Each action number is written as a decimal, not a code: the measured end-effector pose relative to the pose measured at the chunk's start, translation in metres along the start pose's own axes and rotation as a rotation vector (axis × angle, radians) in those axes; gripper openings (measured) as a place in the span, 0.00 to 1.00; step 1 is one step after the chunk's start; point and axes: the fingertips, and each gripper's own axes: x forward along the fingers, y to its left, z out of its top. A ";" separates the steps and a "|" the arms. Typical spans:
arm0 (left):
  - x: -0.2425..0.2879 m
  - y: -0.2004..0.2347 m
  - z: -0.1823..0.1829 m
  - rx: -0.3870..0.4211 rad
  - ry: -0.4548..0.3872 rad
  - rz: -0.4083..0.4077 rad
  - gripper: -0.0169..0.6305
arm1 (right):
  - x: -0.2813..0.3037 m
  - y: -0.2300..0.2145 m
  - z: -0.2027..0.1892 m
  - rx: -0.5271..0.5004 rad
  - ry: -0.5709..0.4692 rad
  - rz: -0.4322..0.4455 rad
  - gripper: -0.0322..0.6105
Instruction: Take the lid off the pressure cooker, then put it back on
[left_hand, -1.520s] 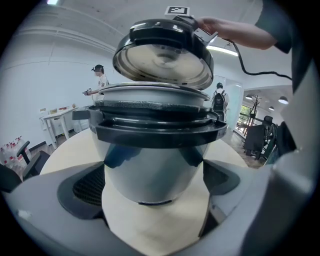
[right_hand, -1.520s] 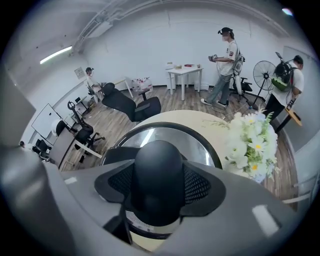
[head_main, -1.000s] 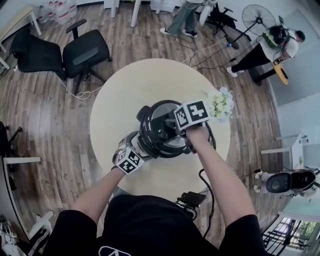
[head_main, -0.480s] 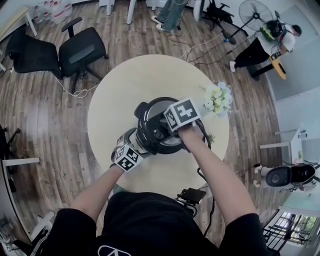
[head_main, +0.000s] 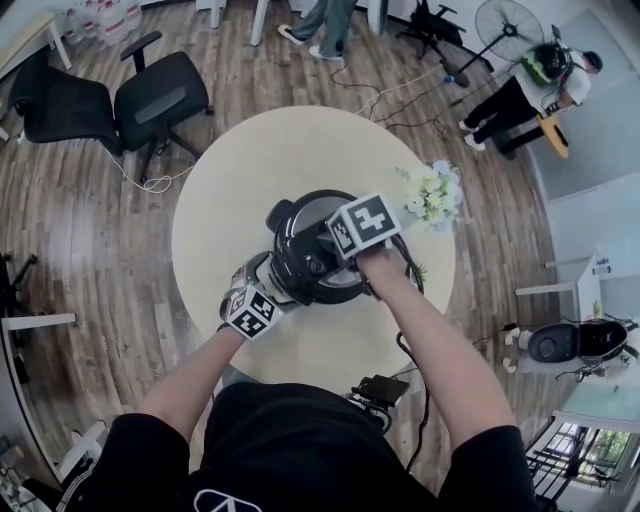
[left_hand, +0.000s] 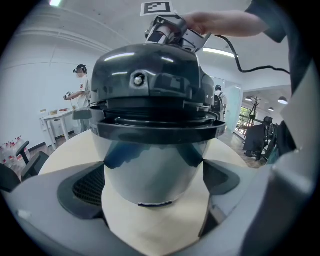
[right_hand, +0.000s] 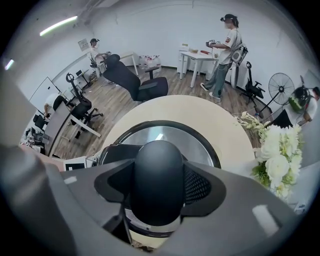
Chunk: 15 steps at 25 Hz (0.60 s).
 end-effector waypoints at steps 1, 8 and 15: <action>0.000 0.000 0.000 0.000 -0.001 0.000 0.94 | 0.000 0.000 0.000 -0.006 -0.002 -0.001 0.50; 0.002 -0.001 0.000 -0.004 -0.001 0.004 0.94 | 0.006 0.005 -0.004 -0.067 0.034 -0.017 0.50; 0.001 0.002 0.001 -0.008 -0.008 0.001 0.94 | 0.005 0.007 -0.001 -0.114 0.013 0.008 0.51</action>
